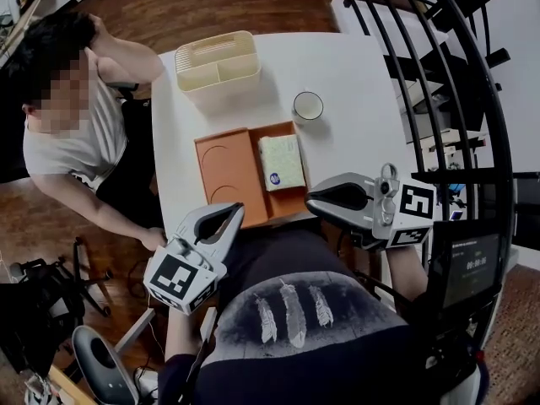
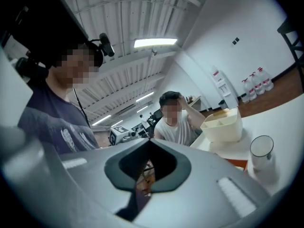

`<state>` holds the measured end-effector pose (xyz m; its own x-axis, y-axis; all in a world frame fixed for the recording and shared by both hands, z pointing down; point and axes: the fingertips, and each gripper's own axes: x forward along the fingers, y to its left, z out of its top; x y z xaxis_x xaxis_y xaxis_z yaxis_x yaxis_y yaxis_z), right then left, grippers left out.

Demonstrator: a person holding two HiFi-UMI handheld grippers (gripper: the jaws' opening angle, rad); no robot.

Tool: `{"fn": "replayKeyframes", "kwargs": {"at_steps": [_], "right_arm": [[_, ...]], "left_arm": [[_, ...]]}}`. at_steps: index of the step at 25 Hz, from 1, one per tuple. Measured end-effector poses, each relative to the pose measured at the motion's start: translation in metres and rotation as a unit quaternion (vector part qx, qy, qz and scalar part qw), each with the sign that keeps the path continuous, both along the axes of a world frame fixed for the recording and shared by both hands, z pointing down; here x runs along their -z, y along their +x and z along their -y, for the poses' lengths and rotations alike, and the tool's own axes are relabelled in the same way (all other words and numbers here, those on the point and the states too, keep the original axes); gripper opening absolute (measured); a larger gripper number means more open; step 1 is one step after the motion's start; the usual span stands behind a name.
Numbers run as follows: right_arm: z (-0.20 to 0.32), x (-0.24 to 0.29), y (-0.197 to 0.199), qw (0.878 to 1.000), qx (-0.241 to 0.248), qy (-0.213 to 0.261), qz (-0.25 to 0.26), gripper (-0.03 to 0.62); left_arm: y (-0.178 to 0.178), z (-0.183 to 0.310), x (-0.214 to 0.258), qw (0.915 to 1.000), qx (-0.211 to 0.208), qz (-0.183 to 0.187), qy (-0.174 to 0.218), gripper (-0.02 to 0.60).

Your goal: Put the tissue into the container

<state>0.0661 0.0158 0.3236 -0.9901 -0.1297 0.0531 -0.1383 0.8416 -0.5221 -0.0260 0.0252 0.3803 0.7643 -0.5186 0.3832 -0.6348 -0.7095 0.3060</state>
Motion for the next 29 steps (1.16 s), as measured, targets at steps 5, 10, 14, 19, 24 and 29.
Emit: {"fn": "replayKeyframes", "kwargs": {"at_steps": [5, 10, 14, 19, 24, 29], "right_arm": [[-0.012, -0.003, 0.011, 1.000, 0.022, 0.015, 0.009, 0.003], [-0.015, -0.002, 0.023, 0.999, 0.040, 0.018, 0.013, 0.003], [-0.012, -0.003, 0.029, 0.998, 0.053, 0.017, 0.021, 0.003], [-0.005, -0.004, 0.031, 0.998, 0.057, 0.016, 0.027, 0.003], [0.004, -0.006, 0.031, 0.998, 0.058, 0.012, 0.015, 0.003], [0.003, 0.001, 0.026, 0.998, 0.063, 0.025, 0.018, 0.003]], "left_arm": [[0.014, -0.005, 0.004, 0.9999, 0.010, 0.004, 0.009, 0.006], [0.028, -0.011, 0.010, 0.9996, 0.021, 0.010, 0.016, 0.006], [0.035, -0.012, 0.013, 0.9991, 0.038, 0.007, 0.020, 0.006], [0.036, -0.014, 0.014, 0.9983, 0.052, 0.012, 0.021, 0.006], [0.031, -0.013, 0.015, 0.9975, 0.066, 0.015, 0.022, 0.006], [0.031, -0.018, 0.016, 0.9973, 0.069, 0.012, 0.019, 0.006]]}}
